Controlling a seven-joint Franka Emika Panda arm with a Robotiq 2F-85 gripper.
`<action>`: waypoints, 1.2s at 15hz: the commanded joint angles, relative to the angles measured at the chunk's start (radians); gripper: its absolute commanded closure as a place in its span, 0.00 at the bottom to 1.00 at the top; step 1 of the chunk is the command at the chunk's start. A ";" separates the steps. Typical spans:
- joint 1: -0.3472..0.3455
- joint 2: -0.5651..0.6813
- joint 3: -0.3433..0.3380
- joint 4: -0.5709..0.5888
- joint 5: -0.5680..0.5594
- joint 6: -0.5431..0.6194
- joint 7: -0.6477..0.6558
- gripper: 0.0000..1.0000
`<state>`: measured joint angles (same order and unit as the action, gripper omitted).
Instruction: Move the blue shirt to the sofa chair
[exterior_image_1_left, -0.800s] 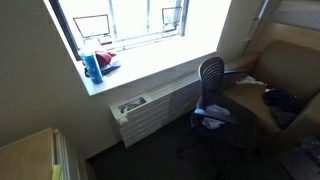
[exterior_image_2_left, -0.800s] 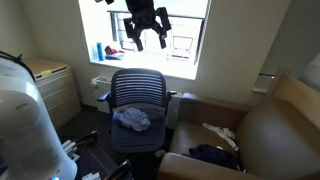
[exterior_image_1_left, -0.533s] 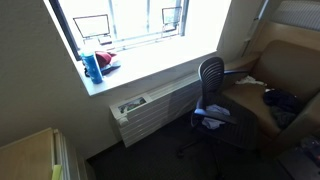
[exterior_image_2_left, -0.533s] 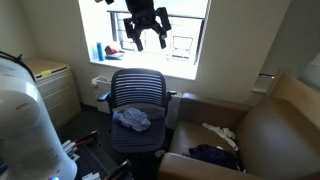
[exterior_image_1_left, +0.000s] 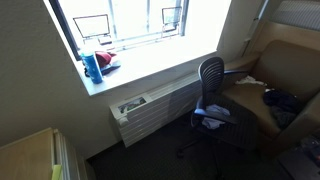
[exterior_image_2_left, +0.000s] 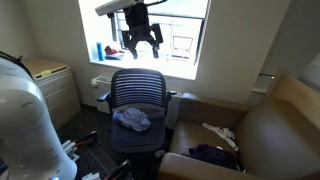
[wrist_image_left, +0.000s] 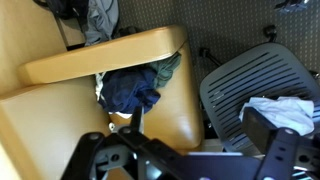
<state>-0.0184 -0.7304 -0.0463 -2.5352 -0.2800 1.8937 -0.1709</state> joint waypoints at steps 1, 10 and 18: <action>0.097 0.167 0.077 -0.016 0.072 0.016 0.022 0.00; 0.262 0.502 0.194 0.021 0.219 0.134 -0.042 0.00; 0.279 0.782 0.257 -0.039 0.212 0.589 0.245 0.00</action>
<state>0.2457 -0.0858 0.1549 -2.5550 -0.0749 2.3123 -0.0093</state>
